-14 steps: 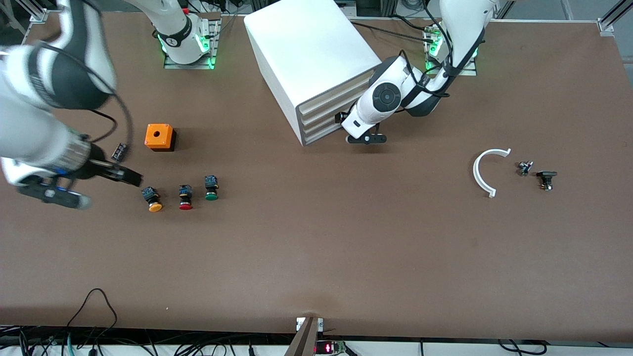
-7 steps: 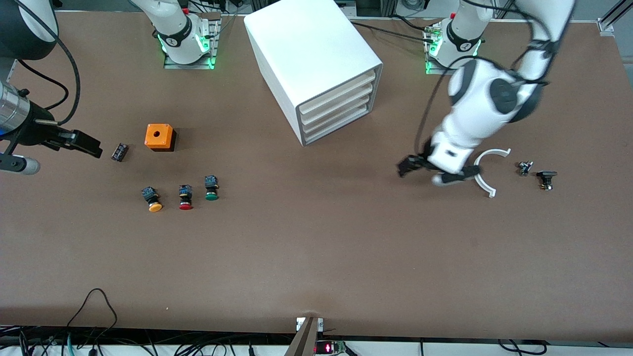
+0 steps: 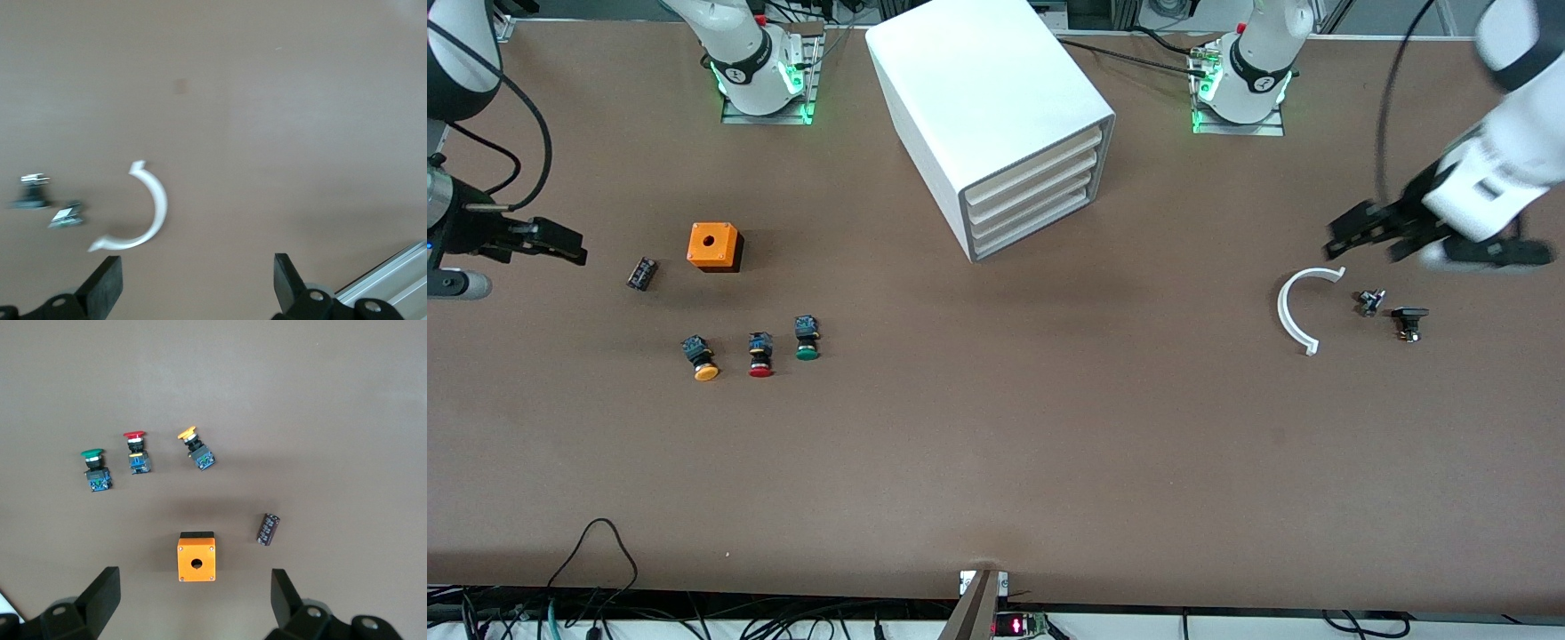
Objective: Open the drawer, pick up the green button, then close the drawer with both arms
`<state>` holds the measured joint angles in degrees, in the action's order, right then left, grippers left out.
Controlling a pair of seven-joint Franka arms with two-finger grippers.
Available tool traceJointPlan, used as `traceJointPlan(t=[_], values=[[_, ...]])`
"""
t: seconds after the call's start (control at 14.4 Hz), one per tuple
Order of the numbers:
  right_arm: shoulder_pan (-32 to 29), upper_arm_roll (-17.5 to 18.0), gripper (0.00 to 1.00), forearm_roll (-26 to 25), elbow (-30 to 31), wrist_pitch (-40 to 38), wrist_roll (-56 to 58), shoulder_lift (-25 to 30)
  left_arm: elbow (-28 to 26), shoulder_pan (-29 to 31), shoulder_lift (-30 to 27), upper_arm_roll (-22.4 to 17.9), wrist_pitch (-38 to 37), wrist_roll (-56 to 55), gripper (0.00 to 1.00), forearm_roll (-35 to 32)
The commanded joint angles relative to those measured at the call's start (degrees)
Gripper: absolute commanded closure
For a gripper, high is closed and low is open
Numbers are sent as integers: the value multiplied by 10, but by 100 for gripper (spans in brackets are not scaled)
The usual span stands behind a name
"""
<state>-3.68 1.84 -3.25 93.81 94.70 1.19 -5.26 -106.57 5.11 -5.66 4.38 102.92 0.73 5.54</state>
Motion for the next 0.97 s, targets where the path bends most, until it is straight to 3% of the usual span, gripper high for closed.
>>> traceJointPlan(t=[0.0, 0.9], values=[[-3, 3, 0, 1, 108, 51, 7, 84, 37, -7, 2, 3, -68, 14, 0, -40], [-3, -9, 0, 20, 80, 56, -14, 72, 62, -15, 12, 18, -85, -5, 0, -40]])
